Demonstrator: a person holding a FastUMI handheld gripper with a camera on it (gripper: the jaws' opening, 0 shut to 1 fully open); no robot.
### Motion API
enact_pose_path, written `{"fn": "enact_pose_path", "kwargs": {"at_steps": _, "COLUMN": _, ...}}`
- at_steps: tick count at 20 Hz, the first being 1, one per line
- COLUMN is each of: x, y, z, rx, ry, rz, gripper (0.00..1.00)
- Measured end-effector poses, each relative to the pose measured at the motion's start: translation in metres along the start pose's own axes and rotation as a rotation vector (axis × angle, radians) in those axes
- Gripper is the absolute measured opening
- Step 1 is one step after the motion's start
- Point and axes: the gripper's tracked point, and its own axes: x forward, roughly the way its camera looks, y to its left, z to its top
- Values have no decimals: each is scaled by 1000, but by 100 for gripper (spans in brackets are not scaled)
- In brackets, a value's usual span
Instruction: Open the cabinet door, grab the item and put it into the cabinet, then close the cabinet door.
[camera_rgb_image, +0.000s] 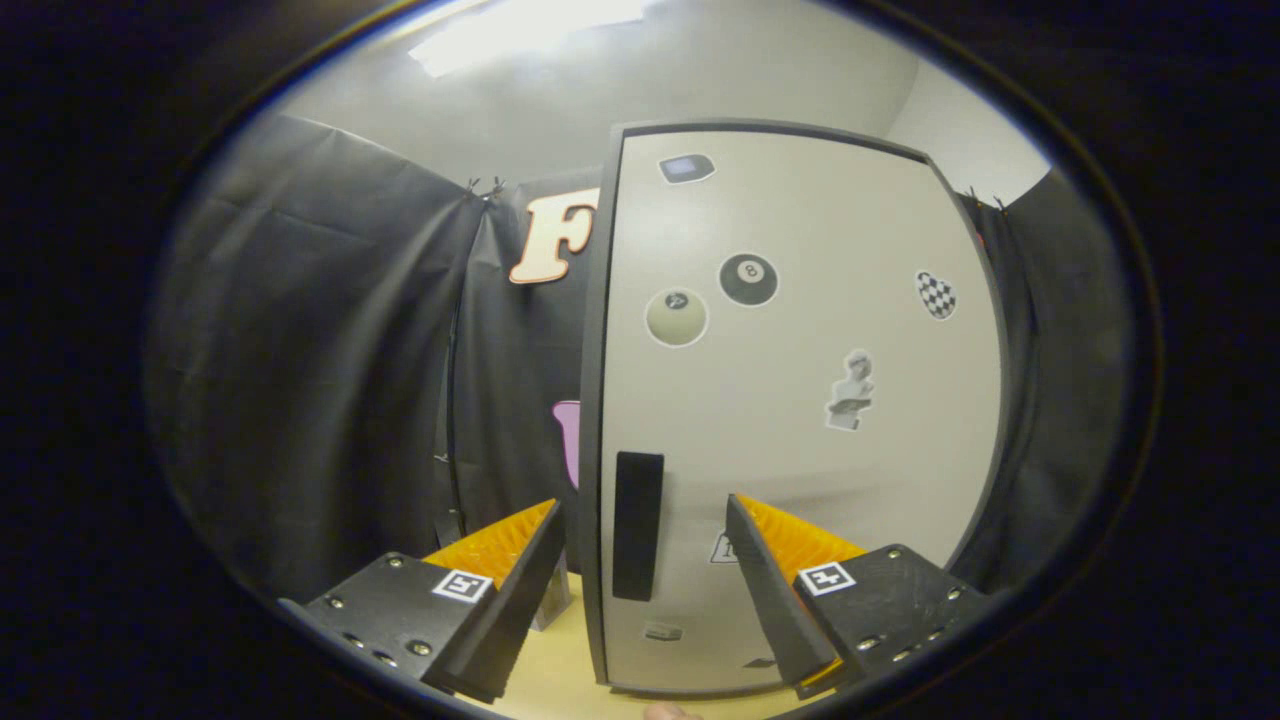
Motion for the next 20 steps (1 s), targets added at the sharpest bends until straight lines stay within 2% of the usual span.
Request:
{"fn": "enact_pose_path", "kwargs": {"at_steps": 11, "x": 55, "y": 4, "z": -21, "rx": 14, "ry": 12, "rz": -35, "gripper": 96}}
{"fn": "enact_pose_path", "kwargs": {"at_steps": 16, "x": 56, "y": 9, "z": -22, "rx": -68, "ry": -21, "rz": -40, "gripper": 95}}
{"fn": "enact_pose_path", "kwargs": {"at_steps": 20, "x": 56, "y": 24, "z": -26, "rx": -58, "ry": -16, "rz": -1, "gripper": 95}}
